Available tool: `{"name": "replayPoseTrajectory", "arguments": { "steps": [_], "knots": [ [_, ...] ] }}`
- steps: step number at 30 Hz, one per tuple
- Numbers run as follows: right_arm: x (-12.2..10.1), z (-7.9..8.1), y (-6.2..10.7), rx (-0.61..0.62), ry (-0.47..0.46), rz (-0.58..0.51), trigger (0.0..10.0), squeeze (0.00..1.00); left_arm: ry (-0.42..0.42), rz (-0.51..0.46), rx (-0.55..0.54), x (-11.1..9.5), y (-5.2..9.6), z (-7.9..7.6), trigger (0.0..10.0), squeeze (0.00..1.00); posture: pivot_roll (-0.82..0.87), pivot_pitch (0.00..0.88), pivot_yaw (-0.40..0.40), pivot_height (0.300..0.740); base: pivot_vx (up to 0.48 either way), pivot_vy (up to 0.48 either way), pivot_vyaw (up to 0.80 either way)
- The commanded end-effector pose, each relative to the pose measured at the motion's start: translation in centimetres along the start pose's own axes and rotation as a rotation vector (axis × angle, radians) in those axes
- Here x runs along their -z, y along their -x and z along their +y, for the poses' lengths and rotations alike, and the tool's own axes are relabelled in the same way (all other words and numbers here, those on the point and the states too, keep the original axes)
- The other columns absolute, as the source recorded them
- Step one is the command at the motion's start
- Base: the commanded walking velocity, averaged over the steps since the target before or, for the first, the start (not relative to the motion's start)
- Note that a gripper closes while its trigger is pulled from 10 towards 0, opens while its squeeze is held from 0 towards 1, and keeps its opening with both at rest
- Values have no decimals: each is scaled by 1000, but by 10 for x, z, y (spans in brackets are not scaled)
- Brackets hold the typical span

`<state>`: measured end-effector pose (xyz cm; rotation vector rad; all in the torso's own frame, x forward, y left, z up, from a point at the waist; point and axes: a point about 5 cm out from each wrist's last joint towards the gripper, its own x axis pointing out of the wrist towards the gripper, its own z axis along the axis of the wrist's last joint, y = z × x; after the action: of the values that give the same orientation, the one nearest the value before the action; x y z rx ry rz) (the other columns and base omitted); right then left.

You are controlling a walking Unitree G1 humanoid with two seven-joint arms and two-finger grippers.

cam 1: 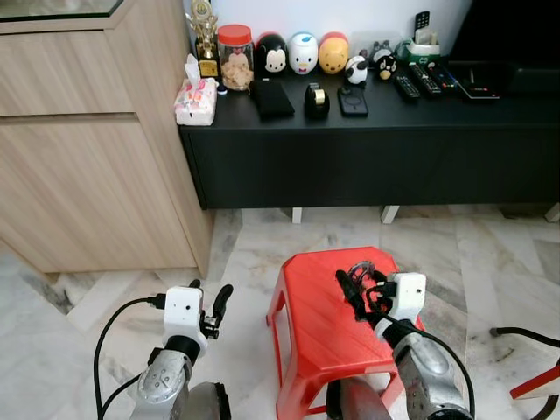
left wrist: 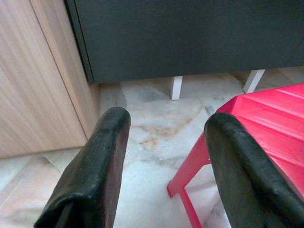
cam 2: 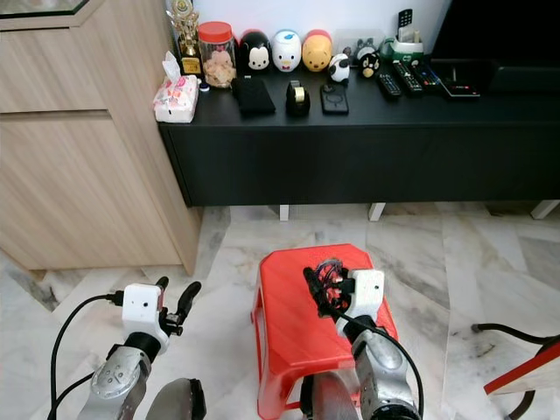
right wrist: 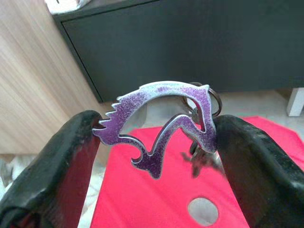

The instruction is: Hang keys on a hook

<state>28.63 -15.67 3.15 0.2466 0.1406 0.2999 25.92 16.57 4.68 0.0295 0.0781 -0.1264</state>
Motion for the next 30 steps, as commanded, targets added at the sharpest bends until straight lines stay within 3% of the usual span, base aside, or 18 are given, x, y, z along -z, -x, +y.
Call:
{"name": "replayPoseTrajectory", "arguments": {
  "steps": [1,8,21,30],
  "knots": [
    [0,-2,2,13,-7,-3,10000,0,2,7,0,3,0,0,10000,0,38,40,-46,624,0,0,0],
    [0,-6,8,64,-34,-16,10000,0,8,6,-6,5,-2,1,10000,0,37,27,-50,624,0,0,0],
    [-4,-5,5,56,-23,-17,10000,0,11,-6,1,5,-4,-2,10000,0,35,19,-58,709,0,0,0],
    [-9,-1,5,31,-17,-24,10000,0,11,-18,7,3,-5,-1,10000,0,33,20,-61,740,0,0,0]
  ]
}}
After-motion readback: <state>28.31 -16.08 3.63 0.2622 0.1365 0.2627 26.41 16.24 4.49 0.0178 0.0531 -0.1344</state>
